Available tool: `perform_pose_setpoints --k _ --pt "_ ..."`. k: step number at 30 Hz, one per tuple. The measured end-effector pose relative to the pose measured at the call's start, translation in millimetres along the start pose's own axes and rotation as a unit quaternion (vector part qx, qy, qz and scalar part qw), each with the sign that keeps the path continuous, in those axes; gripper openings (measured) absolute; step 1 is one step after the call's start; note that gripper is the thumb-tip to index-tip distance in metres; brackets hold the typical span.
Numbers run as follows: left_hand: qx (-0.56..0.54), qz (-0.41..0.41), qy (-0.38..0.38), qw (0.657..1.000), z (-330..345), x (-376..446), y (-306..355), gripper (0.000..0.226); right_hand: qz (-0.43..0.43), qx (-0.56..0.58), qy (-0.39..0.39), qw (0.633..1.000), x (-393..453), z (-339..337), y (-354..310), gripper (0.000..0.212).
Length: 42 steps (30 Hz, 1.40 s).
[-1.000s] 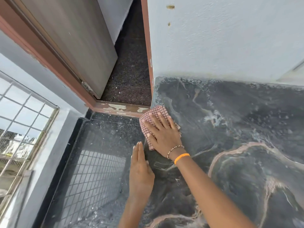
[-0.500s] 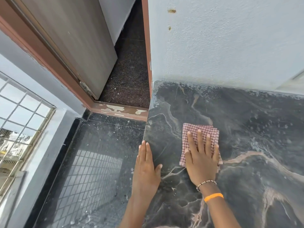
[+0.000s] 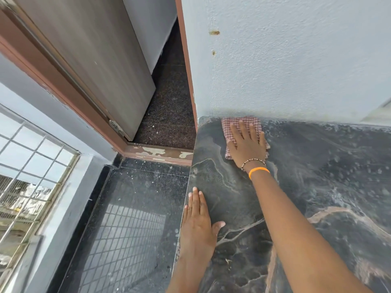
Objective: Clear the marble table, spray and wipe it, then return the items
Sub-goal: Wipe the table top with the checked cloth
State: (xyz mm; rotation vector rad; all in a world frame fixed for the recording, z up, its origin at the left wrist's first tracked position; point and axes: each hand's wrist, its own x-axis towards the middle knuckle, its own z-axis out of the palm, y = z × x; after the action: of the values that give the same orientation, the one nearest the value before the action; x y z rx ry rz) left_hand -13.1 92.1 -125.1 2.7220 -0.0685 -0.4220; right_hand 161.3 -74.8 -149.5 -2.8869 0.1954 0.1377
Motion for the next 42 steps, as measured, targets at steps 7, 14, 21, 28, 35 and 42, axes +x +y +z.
perform_pose_setpoints --k 7,14,21,28,35,42 --pt "0.013 -0.014 -0.026 0.999 0 3 0 0.090 0.091 -0.014 0.042 0.995 -91 12 12 0.061" --pt "-0.011 -0.027 -0.035 0.999 -2 7 0 0.094 -0.154 -0.059 0.000 0.986 -29 20 -55 0.063" --pt "-0.030 -0.046 -0.078 0.995 -4 15 12 0.104 -0.134 -0.013 -0.015 0.991 38 14 -82 0.062" --pt "0.026 -0.037 -0.122 0.991 -5 25 31 0.115 -0.069 -0.012 0.019 0.997 24 -2 -12 0.061" --pt "0.035 -0.034 -0.147 0.988 -8 27 34 0.116 0.141 0.007 0.055 0.989 -17 -13 70 0.063" --pt "0.025 -0.041 -0.150 0.988 -5 30 37 0.117 -0.023 -0.021 0.027 0.999 12 -4 5 0.064"
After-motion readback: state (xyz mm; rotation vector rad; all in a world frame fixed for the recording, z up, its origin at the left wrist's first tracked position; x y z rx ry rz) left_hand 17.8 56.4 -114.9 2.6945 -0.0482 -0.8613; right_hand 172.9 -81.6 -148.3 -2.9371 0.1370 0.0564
